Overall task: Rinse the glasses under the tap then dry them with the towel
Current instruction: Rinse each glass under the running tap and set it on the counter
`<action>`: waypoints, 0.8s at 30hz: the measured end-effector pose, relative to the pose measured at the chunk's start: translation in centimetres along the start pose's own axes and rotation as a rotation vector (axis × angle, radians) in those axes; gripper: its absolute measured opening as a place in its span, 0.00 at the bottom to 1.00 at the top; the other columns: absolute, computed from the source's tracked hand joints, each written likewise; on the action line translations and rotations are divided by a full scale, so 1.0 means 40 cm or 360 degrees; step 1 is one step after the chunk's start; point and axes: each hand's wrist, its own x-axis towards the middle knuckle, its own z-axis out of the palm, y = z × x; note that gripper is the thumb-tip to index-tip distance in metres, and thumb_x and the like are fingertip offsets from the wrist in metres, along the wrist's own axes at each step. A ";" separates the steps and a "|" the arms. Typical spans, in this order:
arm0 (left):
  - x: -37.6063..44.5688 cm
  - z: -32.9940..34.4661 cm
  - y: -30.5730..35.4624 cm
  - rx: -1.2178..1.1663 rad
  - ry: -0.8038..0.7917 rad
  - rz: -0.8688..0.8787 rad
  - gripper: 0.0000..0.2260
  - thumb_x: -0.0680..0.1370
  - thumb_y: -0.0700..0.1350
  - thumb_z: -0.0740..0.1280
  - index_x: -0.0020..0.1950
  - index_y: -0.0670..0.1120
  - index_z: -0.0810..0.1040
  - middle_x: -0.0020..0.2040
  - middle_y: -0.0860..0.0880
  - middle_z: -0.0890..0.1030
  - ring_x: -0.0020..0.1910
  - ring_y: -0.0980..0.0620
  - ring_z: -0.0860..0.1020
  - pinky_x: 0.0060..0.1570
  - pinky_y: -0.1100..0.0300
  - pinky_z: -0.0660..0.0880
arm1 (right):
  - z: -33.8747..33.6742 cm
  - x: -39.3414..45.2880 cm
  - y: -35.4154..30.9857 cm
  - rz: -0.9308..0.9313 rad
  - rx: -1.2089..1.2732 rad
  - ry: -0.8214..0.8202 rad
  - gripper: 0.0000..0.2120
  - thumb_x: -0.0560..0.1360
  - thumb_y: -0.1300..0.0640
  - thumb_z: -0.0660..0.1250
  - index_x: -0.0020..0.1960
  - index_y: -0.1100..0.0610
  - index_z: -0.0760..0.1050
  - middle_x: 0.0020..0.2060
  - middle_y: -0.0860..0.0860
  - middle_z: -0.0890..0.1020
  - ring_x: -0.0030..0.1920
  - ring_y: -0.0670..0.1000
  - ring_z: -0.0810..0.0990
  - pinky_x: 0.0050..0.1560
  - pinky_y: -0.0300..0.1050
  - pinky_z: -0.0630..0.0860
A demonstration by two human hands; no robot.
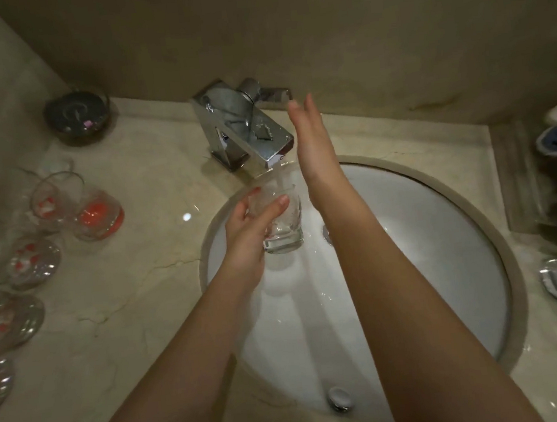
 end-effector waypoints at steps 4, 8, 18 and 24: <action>-0.018 0.000 0.015 0.0055 -0.0001 -0.0005 0.32 0.63 0.45 0.79 0.66 0.44 0.75 0.56 0.46 0.83 0.51 0.49 0.83 0.52 0.52 0.79 | 0.022 0.003 -0.026 -0.0017 -0.0086 -0.0061 0.28 0.82 0.46 0.56 0.79 0.50 0.51 0.78 0.47 0.57 0.77 0.49 0.56 0.74 0.45 0.55; -0.032 0.009 0.036 0.0028 0.0013 0.0006 0.33 0.61 0.46 0.77 0.65 0.44 0.76 0.58 0.44 0.83 0.52 0.48 0.83 0.56 0.51 0.78 | 0.017 -0.003 -0.035 -0.0017 -0.0115 -0.0025 0.25 0.82 0.47 0.57 0.78 0.48 0.58 0.76 0.47 0.62 0.75 0.48 0.61 0.74 0.44 0.57; -0.037 0.000 0.038 -0.0002 0.0010 -0.0017 0.25 0.70 0.39 0.74 0.66 0.42 0.74 0.54 0.44 0.82 0.47 0.49 0.83 0.47 0.55 0.80 | 0.012 -0.041 -0.016 -0.0102 -0.0193 0.0025 0.22 0.82 0.47 0.58 0.75 0.50 0.65 0.72 0.47 0.70 0.72 0.47 0.67 0.71 0.42 0.63; -0.028 -0.008 0.020 -0.0022 -0.0027 -0.0068 0.26 0.67 0.43 0.78 0.63 0.42 0.76 0.53 0.43 0.83 0.48 0.46 0.84 0.43 0.54 0.80 | 0.007 -0.061 0.018 -0.0010 -0.0127 -0.0089 0.27 0.80 0.38 0.57 0.75 0.48 0.65 0.74 0.47 0.68 0.75 0.49 0.63 0.76 0.49 0.57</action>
